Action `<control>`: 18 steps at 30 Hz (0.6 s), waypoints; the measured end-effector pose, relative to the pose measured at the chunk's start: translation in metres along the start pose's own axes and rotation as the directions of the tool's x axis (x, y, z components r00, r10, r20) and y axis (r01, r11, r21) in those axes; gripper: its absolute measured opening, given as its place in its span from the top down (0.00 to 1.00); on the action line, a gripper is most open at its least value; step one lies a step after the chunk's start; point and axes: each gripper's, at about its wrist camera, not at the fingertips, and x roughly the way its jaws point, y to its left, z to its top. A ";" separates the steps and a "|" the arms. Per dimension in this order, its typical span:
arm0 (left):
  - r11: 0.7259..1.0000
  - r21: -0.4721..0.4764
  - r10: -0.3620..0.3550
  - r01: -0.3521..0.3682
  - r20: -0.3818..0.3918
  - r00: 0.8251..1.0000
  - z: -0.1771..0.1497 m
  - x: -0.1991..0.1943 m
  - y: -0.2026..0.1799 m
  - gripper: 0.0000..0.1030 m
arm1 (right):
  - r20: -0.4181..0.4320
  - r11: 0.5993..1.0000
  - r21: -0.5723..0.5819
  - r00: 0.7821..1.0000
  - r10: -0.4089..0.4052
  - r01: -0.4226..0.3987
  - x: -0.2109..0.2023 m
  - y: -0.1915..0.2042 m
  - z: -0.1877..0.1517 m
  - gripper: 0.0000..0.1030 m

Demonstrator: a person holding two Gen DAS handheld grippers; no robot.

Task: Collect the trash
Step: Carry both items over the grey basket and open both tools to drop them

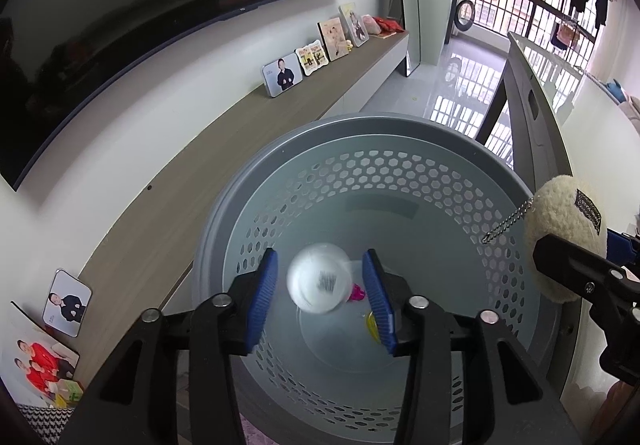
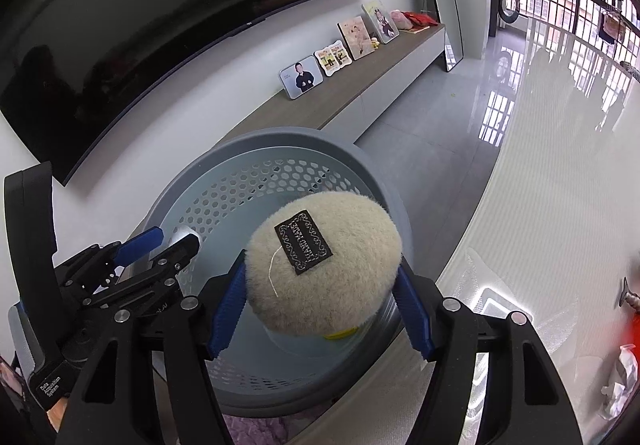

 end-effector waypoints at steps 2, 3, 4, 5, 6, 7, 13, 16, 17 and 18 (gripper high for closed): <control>1.000 0.001 0.000 0.000 0.003 1.000 0.000 -0.001 0.000 0.47 | 0.004 1.000 -0.002 1.000 0.001 -0.001 0.001 0.000 0.000 0.36; 1.000 0.001 0.002 -0.002 0.005 1.000 0.000 -0.001 0.000 0.42 | 0.010 1.000 -0.003 1.000 -0.001 0.001 0.000 0.000 0.000 0.33; 1.000 -0.001 0.004 -0.004 0.005 1.000 0.000 -0.002 0.000 0.36 | 0.018 1.000 -0.002 1.000 0.000 0.000 0.000 -0.001 0.001 0.30; 1.000 -0.005 0.007 -0.007 0.008 1.000 -0.001 -0.003 0.001 0.34 | 0.028 1.000 0.000 1.000 0.001 -0.001 -0.002 -0.001 0.000 0.28; 1.000 -0.007 0.008 -0.008 0.010 1.000 0.000 -0.003 0.002 0.31 | 0.036 1.000 0.003 0.999 0.004 -0.004 -0.003 -0.002 0.000 0.25; 1.000 -0.009 0.010 -0.010 0.011 1.000 0.000 -0.004 0.003 0.31 | 0.039 1.000 0.003 0.999 0.007 -0.007 -0.004 -0.002 0.001 0.25; 1.000 -0.018 0.016 -0.016 0.008 1.000 0.000 -0.006 0.004 0.28 | 0.024 1.000 0.000 1.000 0.009 -0.009 0.000 -0.001 0.001 0.25; 1.000 -0.020 0.016 -0.016 0.006 1.000 -0.001 -0.006 0.004 0.28 | 0.027 1.000 -0.003 1.000 0.006 -0.006 0.000 0.000 0.000 0.25; 1.000 -0.020 0.016 -0.016 0.005 1.000 -0.002 -0.007 0.004 0.28 | 0.027 1.000 -0.003 1.000 0.006 -0.006 0.000 0.000 0.000 0.25; 1.000 -0.019 0.017 -0.017 0.004 1.000 -0.002 -0.007 0.003 0.28 | 0.028 1.000 -0.003 1.000 0.006 -0.006 -0.001 0.000 0.000 0.25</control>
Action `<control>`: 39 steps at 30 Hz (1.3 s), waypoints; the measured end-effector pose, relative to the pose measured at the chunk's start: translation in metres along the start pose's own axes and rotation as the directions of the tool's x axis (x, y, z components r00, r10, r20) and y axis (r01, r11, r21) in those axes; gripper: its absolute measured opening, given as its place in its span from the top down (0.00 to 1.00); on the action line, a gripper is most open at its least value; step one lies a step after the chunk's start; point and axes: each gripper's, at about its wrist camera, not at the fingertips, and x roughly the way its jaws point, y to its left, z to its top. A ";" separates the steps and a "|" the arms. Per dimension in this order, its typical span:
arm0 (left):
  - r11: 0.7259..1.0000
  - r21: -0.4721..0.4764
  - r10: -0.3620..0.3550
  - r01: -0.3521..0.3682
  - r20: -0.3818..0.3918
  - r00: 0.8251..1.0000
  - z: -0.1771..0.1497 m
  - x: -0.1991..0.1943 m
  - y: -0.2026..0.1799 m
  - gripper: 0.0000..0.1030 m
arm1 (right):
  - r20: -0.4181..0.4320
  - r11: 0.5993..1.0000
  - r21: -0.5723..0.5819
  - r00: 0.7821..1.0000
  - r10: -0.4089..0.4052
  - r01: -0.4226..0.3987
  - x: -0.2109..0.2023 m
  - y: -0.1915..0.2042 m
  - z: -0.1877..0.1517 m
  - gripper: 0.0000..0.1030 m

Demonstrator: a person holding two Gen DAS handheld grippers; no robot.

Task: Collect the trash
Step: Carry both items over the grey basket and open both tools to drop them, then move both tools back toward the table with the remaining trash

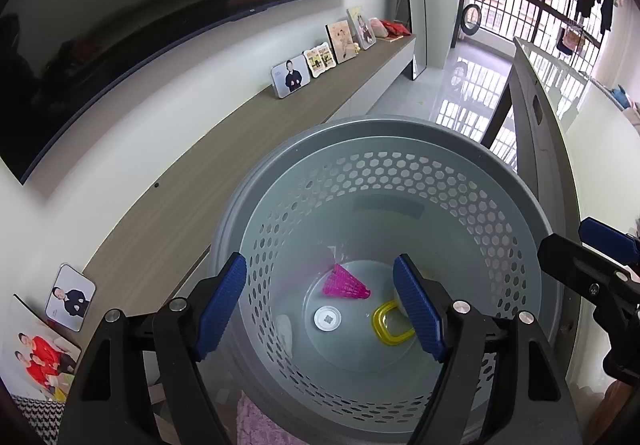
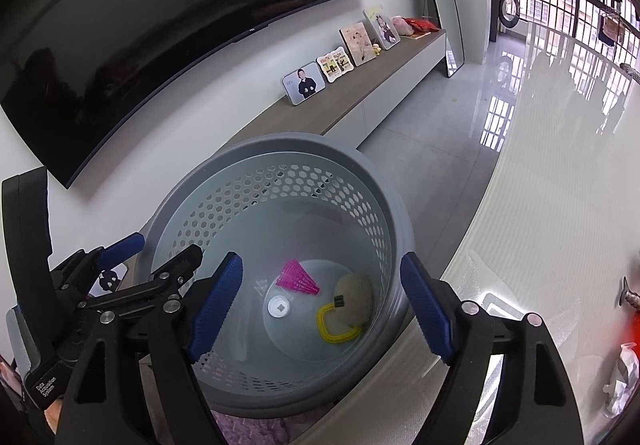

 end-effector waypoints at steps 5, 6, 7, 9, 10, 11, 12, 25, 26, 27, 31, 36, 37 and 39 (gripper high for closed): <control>1.000 -0.004 0.002 -0.002 0.000 1.000 -0.001 -0.002 0.000 0.28 | 0.005 1.000 0.000 1.000 -0.002 0.002 -0.002 0.000 -0.002 0.25; 1.000 -0.006 0.003 -0.003 0.001 1.000 0.000 -0.003 0.000 0.27 | 0.007 1.000 0.000 1.000 -0.003 0.003 -0.001 -0.001 0.000 0.25; 1.000 -0.007 0.005 -0.005 0.002 1.000 0.000 -0.004 0.001 0.26 | 0.008 1.000 -0.001 1.000 -0.004 0.004 -0.001 -0.001 0.000 0.25; 1.000 -0.011 0.009 -0.009 0.004 1.000 0.000 -0.005 0.002 0.25 | 0.012 1.000 -0.002 1.000 -0.004 0.004 -0.003 -0.001 -0.001 0.25; 1.000 -0.011 0.010 -0.010 0.005 1.000 0.000 -0.007 0.003 0.25 | 0.015 1.000 -0.002 1.000 -0.004 0.004 -0.004 -0.001 -0.001 0.25; 1.000 -0.012 0.012 -0.012 0.008 1.000 -0.001 -0.008 0.003 0.25 | 0.017 1.000 -0.001 1.000 -0.004 0.004 -0.003 -0.001 -0.002 0.25; 1.000 -0.013 0.014 -0.013 0.009 1.000 -0.001 -0.009 0.004 0.25 | 0.019 1.000 -0.001 1.000 -0.004 0.004 -0.003 -0.001 -0.002 0.25; 1.000 -0.026 0.014 -0.013 0.028 1.000 -0.010 -0.030 0.007 0.22 | 0.055 1.000 0.012 0.998 -0.004 0.003 -0.020 0.002 -0.011 0.25; 1.000 -0.027 0.014 -0.013 0.028 1.000 -0.010 -0.030 0.007 0.22 | 0.059 1.000 0.012 0.998 -0.002 0.001 -0.022 0.003 -0.013 0.25; 1.000 -0.027 0.013 -0.012 0.029 0.999 -0.011 -0.031 0.006 0.21 | 0.061 1.000 0.011 0.998 -0.002 0.001 -0.023 0.001 -0.013 0.25; 1.000 -0.021 -0.002 0.002 0.035 0.999 -0.014 -0.034 0.000 0.20 | 0.067 1.000 0.017 0.998 -0.015 0.014 -0.030 -0.002 -0.018 0.25; 1.000 -0.003 -0.028 0.028 0.039 0.999 -0.015 -0.038 -0.007 0.20 | 0.077 0.997 0.070 0.997 -0.031 0.026 -0.040 -0.016 -0.023 0.25; 0.999 0.005 -0.032 0.032 0.046 0.998 -0.015 -0.040 -0.009 0.20 | 0.081 0.996 0.082 0.996 -0.036 0.029 -0.043 -0.019 -0.026 0.25; 0.999 0.018 -0.037 0.036 0.058 0.998 -0.015 -0.044 -0.012 0.20 | 0.093 0.993 0.110 0.995 -0.044 0.033 -0.050 -0.025 -0.032 0.25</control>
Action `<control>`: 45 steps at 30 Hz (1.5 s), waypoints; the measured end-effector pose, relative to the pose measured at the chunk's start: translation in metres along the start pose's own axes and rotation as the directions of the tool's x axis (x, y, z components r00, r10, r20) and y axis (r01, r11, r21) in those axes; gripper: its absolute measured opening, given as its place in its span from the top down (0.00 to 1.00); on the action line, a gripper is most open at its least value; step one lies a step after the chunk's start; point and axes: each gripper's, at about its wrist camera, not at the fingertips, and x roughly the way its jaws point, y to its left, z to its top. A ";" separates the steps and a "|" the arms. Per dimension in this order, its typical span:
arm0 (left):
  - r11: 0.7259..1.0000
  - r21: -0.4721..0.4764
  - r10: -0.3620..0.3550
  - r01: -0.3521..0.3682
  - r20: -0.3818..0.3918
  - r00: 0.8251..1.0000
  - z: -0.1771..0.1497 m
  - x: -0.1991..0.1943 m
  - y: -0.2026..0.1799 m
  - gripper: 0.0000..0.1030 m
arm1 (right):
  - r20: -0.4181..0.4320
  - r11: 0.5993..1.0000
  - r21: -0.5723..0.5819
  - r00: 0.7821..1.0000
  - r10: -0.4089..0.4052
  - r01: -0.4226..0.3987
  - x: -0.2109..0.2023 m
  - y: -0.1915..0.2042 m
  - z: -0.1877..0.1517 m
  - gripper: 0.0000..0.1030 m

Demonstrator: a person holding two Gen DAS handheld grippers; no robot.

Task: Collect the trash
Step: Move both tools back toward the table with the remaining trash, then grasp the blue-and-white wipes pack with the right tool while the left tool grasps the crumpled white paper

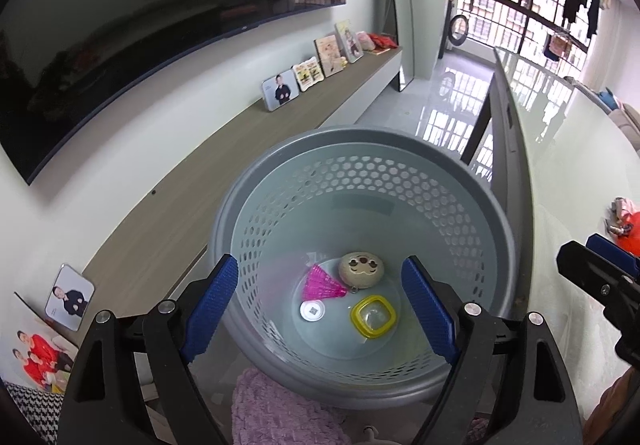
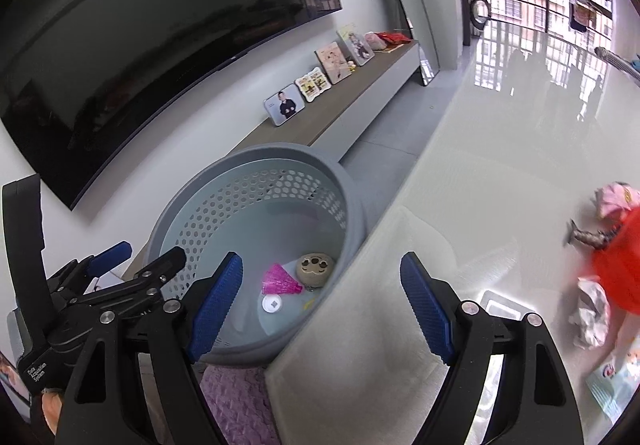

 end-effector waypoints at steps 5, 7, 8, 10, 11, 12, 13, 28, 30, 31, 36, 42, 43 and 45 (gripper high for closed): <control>1.000 0.027 -0.008 0.007 0.020 1.000 0.001 -0.011 -0.012 0.20 | 0.029 0.998 0.062 0.999 -0.017 0.015 -0.028 -0.018 -0.017 0.25; 0.999 0.033 -0.022 0.021 0.031 0.999 0.000 -0.018 -0.019 0.20 | 0.039 0.997 0.070 0.999 -0.032 0.029 -0.039 -0.024 -0.023 0.25; 0.999 0.036 -0.028 0.027 0.033 0.999 -0.001 -0.020 -0.023 0.20 | 0.044 0.997 0.075 0.998 -0.038 0.035 -0.045 -0.027 -0.027 0.25; 0.998 0.046 -0.041 0.040 0.037 0.998 -0.002 -0.026 -0.032 0.20 | 0.053 0.995 0.089 0.998 -0.046 0.042 -0.057 -0.035 -0.034 0.25; 0.998 0.052 -0.047 0.045 0.038 0.998 -0.002 -0.029 -0.037 0.20 | 0.058 0.994 0.095 0.997 -0.051 0.046 -0.063 -0.039 -0.038 0.25; 0.997 0.063 -0.054 0.051 0.039 0.998 -0.003 -0.032 -0.043 0.20 | 0.062 0.994 0.100 0.997 -0.053 0.047 -0.068 -0.042 -0.040 0.25; 0.996 0.073 -0.058 0.055 0.040 0.998 -0.003 -0.034 -0.049 0.20 | 0.068 0.993 0.105 0.996 -0.054 0.047 -0.073 -0.045 -0.044 0.25; 0.963 0.214 -0.175 0.165 0.030 0.984 -0.016 -0.060 -0.145 0.20 | 0.088 0.966 0.214 0.983 -0.164 0.142 -0.147 -0.116 -0.096 0.25; 0.957 0.232 -0.186 0.176 0.023 0.982 -0.020 -0.061 -0.157 0.20 | 0.083 0.956 0.241 0.978 -0.193 0.168 -0.154 -0.128 -0.100 0.25; 0.954 0.239 -0.191 0.181 0.019 0.981 -0.021 -0.061 -0.162 0.20 | 0.082 0.951 0.254 0.976 -0.202 0.176 -0.157 -0.134 -0.103 0.25; 0.942 0.272 -0.207 0.199 0.002 0.978 -0.027 -0.061 -0.186 0.20 | 0.055 0.919 0.330 0.967 -0.248 0.216 -0.157 -0.163 -0.104 0.25; 0.933 0.292 -0.215 0.208 -0.010 0.977 -0.030 -0.061 -0.202 0.20 | 0.029 0.904 0.361 0.966 -0.257 0.230 -0.145 -0.176 -0.091 0.25; 0.933 0.293 -0.216 0.209 -0.011 0.976 -0.031 -0.062 -0.203 0.20 | 0.024 0.903 0.360 0.965 -0.260 0.234 -0.142 -0.175 -0.087 0.25; 0.932 0.294 -0.215 0.210 -0.015 0.976 -0.032 -0.061 -0.206 0.20 | 0.008 0.901 0.356 0.964 -0.267 0.247 -0.132 -0.175 -0.081 0.25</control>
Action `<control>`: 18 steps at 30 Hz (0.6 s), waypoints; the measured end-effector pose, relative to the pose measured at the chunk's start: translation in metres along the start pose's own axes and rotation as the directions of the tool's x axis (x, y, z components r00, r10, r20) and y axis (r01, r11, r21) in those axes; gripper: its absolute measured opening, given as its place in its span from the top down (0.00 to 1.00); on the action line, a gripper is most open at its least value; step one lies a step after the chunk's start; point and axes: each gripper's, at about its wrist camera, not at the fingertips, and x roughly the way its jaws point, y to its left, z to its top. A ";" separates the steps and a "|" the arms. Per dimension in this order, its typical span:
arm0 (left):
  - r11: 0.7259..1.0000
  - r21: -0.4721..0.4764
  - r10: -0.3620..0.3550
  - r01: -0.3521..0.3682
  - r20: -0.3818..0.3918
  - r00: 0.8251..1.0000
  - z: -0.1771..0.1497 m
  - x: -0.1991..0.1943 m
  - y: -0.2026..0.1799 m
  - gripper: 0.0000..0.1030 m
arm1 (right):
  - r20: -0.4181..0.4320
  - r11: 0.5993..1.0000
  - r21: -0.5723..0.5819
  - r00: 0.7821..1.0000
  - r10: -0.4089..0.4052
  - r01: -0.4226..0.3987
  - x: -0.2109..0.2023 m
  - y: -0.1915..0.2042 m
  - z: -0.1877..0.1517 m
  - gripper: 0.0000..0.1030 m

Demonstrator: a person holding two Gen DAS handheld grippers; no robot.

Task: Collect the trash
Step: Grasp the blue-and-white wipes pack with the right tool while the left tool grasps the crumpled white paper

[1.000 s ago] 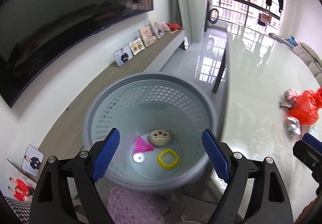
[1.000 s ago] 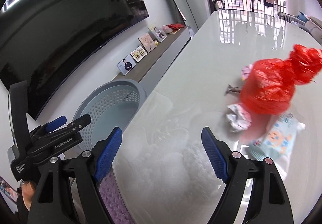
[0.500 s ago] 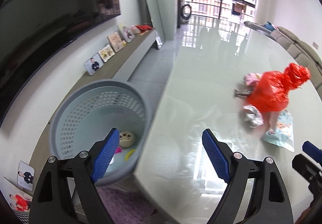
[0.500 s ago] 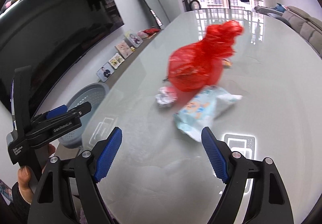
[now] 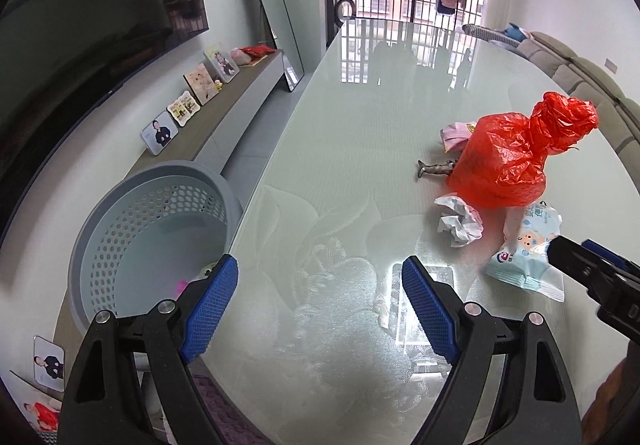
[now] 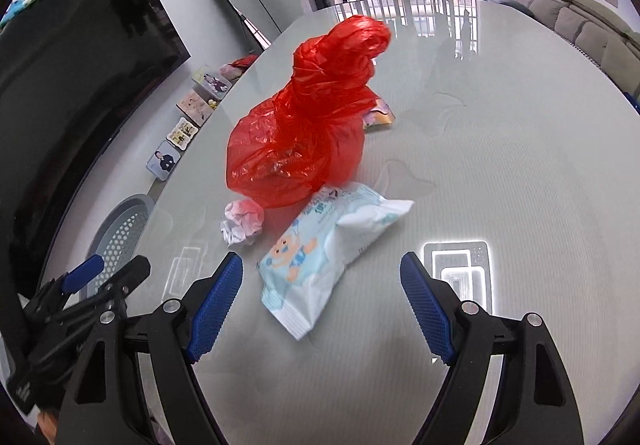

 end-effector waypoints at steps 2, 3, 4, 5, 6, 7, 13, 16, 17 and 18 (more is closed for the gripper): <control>1.000 0.001 -0.002 0.002 -0.007 1.000 -0.001 0.003 -0.002 0.20 | -0.019 1.000 0.001 1.000 -0.006 0.006 0.007 0.001 -0.001 0.25; 1.000 0.001 -0.002 0.002 -0.011 1.000 -0.001 0.004 -0.003 0.20 | -0.029 1.000 0.005 1.000 -0.009 0.009 0.010 0.000 -0.002 0.25; 1.000 0.001 -0.002 0.002 -0.015 1.000 -0.002 0.005 -0.003 0.20 | -0.035 1.000 0.007 0.999 -0.016 0.016 0.013 -0.001 -0.003 0.25; 1.000 0.000 -0.002 0.002 -0.019 1.000 -0.002 0.007 -0.003 0.20 | -0.039 1.000 0.006 0.999 -0.028 0.028 0.014 -0.003 -0.005 0.25; 1.000 -0.002 -0.002 0.002 -0.023 1.000 -0.003 0.009 -0.003 0.20 | -0.041 0.999 0.007 0.999 -0.035 0.035 0.014 -0.006 -0.006 0.25; 1.000 -0.004 -0.002 0.002 -0.027 1.000 -0.003 0.010 -0.004 0.20 | -0.041 0.999 0.012 0.999 -0.032 0.033 0.014 -0.009 -0.006 0.25; 1.000 0.001 -0.010 0.010 -0.038 0.999 -0.005 0.015 -0.009 0.20 | -0.024 0.996 0.037 0.997 -0.080 0.080 0.001 -0.038 -0.010 0.25; 1.000 0.006 -0.017 0.017 -0.037 0.999 -0.003 0.015 -0.013 0.20 | -0.019 0.992 0.046 0.993 -0.117 0.118 -0.008 -0.052 -0.009 0.25; 1.000 0.007 -0.019 0.019 -0.037 0.999 -0.003 0.015 -0.014 0.20 | -0.018 0.991 0.049 0.992 -0.126 0.127 -0.011 -0.057 -0.009 0.25; 1.000 0.009 -0.021 0.021 -0.038 0.999 -0.003 0.015 -0.015 0.20 | -0.016 0.990 0.051 0.991 -0.130 0.130 -0.013 -0.058 -0.009 0.25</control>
